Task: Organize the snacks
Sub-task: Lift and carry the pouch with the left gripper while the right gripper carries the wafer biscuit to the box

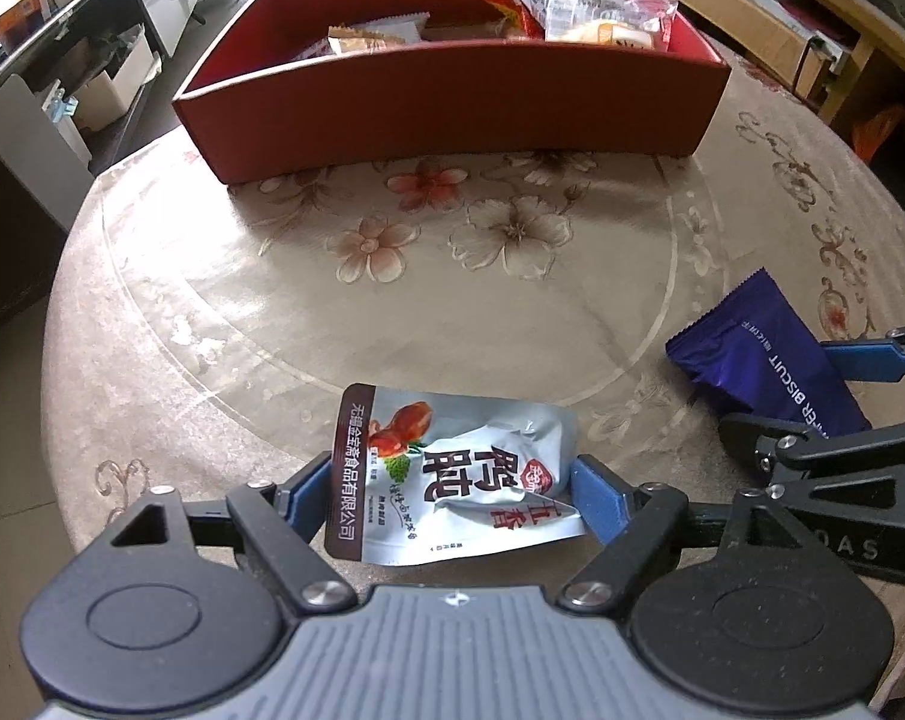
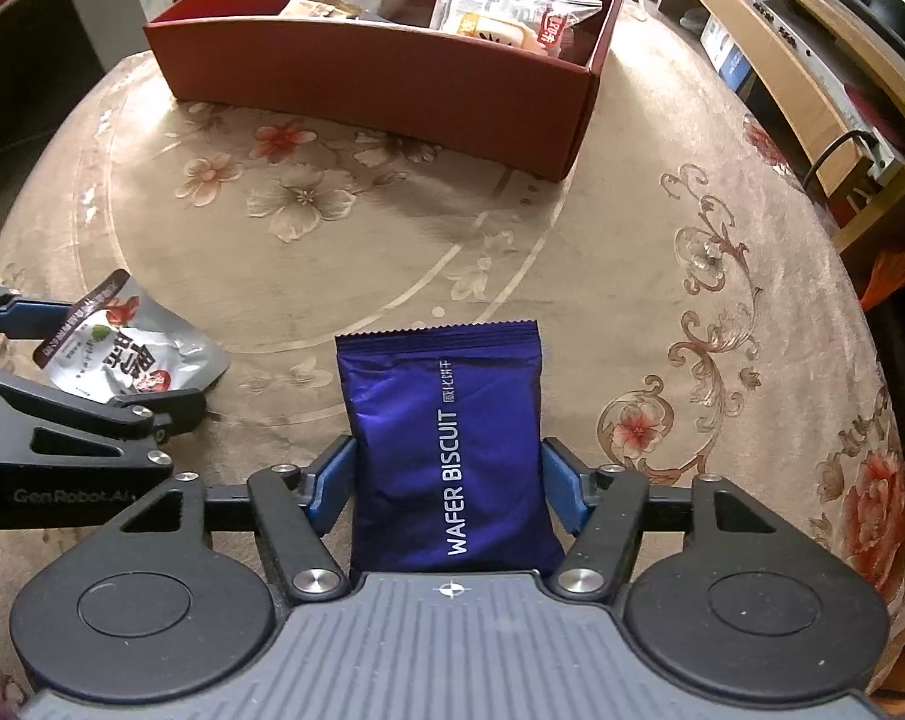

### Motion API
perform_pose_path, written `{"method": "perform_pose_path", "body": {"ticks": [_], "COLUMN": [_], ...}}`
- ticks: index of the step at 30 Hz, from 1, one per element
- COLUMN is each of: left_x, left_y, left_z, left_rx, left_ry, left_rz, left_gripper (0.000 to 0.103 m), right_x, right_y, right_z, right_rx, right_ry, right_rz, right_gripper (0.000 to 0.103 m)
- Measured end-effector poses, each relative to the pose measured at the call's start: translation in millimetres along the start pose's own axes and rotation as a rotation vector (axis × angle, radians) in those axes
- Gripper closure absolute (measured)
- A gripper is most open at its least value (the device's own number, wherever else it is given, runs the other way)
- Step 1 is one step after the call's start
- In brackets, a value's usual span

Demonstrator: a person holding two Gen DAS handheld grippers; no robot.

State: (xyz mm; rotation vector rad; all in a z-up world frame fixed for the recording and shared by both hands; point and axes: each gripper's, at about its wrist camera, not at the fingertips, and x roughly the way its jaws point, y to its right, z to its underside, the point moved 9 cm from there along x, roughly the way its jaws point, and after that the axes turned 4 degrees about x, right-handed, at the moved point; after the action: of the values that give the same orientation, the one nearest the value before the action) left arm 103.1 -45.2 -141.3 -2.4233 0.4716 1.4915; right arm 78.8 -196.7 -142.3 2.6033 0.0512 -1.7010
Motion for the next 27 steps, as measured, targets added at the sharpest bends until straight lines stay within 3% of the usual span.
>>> {"method": "perform_pose_path", "body": {"ticks": [12,27], "left_x": [-16.8,-42.4], "left_y": [-5.0,-34.9], "left_z": [-19.5,-104.6], "left_rx": [-0.035,-0.115], "left_ry": [0.058,0.198], "left_rz": [0.006,-0.026], "left_gripper": [0.021,0.022], "right_x": [-24.1,-47.8], "right_y": [4.5,19.2], "right_z": [-20.5,-94.5], "right_rx": [0.030,0.101], "right_ry": [0.106,0.254], "right_rz": [0.013,0.004], "right_gripper": [0.032,0.032]}}
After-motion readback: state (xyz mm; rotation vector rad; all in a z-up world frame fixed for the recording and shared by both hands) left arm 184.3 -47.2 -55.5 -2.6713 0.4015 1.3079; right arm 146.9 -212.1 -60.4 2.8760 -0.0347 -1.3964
